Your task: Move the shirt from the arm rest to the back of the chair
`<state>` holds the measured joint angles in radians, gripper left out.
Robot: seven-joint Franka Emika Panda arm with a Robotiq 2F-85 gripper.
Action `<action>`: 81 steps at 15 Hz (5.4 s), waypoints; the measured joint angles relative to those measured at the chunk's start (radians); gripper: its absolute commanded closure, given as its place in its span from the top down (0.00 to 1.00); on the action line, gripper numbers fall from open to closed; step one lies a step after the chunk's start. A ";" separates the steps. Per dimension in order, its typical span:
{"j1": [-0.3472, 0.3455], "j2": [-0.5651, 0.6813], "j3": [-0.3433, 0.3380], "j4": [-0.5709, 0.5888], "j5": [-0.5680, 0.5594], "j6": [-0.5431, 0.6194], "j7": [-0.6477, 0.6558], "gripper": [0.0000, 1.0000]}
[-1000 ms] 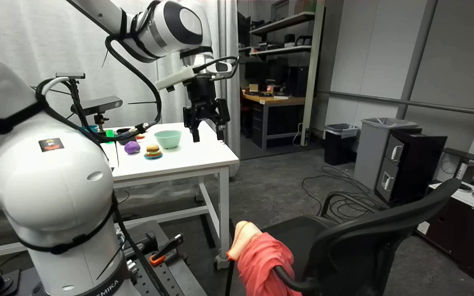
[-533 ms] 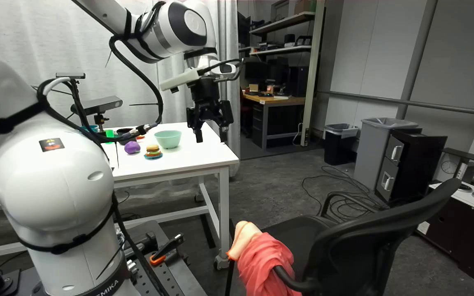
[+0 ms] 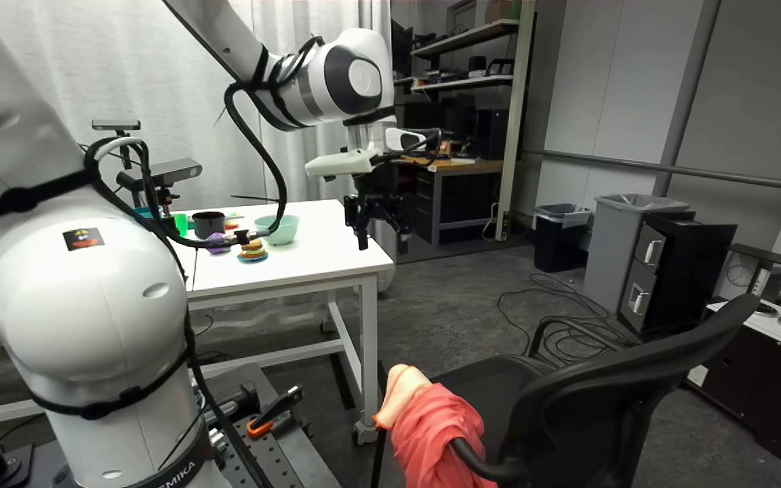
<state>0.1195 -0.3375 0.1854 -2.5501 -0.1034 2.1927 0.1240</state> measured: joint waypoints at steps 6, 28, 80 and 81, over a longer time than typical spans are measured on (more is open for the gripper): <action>-0.002 0.197 -0.054 -0.001 0.015 0.215 0.000 1.00; -0.058 0.882 -0.180 0.282 0.075 0.391 0.009 1.00; -0.244 0.420 -0.441 0.322 -0.078 0.384 0.381 0.05; -0.251 0.420 -0.444 0.331 -0.078 0.384 0.409 0.05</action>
<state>-0.1319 0.0828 -0.2582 -2.2186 -0.1814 2.5768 0.5326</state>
